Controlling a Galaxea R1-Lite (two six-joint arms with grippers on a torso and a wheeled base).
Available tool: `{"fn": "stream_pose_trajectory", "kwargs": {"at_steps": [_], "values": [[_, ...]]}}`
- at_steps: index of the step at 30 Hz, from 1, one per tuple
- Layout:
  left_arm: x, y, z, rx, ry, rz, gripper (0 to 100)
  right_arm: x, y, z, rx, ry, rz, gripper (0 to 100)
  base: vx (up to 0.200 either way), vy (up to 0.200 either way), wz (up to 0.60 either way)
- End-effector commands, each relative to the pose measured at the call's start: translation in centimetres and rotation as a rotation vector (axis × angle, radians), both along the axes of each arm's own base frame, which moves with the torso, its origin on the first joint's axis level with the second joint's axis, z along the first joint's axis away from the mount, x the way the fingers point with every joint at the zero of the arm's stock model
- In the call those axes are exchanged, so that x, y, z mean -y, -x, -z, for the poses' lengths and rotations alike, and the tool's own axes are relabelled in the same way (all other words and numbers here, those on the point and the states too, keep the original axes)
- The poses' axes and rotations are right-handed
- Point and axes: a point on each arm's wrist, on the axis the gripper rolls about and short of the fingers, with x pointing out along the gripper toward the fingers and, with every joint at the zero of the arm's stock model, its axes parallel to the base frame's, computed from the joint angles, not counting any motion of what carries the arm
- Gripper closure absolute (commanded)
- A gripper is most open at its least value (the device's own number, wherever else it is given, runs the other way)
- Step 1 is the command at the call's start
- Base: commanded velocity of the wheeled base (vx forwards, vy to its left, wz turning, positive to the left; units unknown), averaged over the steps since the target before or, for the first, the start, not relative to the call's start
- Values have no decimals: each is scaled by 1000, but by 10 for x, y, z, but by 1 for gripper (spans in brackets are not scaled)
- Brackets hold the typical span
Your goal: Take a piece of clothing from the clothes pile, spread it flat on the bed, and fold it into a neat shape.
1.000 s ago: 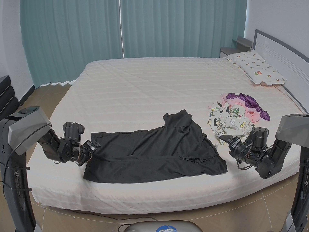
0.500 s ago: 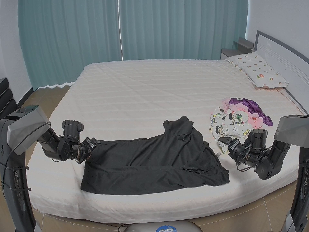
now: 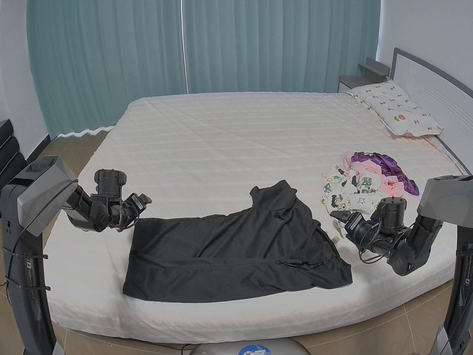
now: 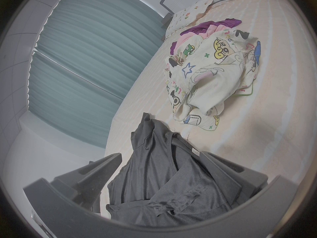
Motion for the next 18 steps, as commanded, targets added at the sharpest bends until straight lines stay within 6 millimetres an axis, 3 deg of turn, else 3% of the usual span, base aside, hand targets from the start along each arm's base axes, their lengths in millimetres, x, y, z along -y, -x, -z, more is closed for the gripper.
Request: {"fn": "stream_pose_trajectory", "kwargs": {"at_steps": [1,18], "values": [[-6,-22,31,-41,-35,4,0,-3,-4,6,-3,22,-17,0,0,0,0],[-6,-32,51,-75,-100,31,0,-25,-32,6,-29,115,-84,0,0,0,0]]}}
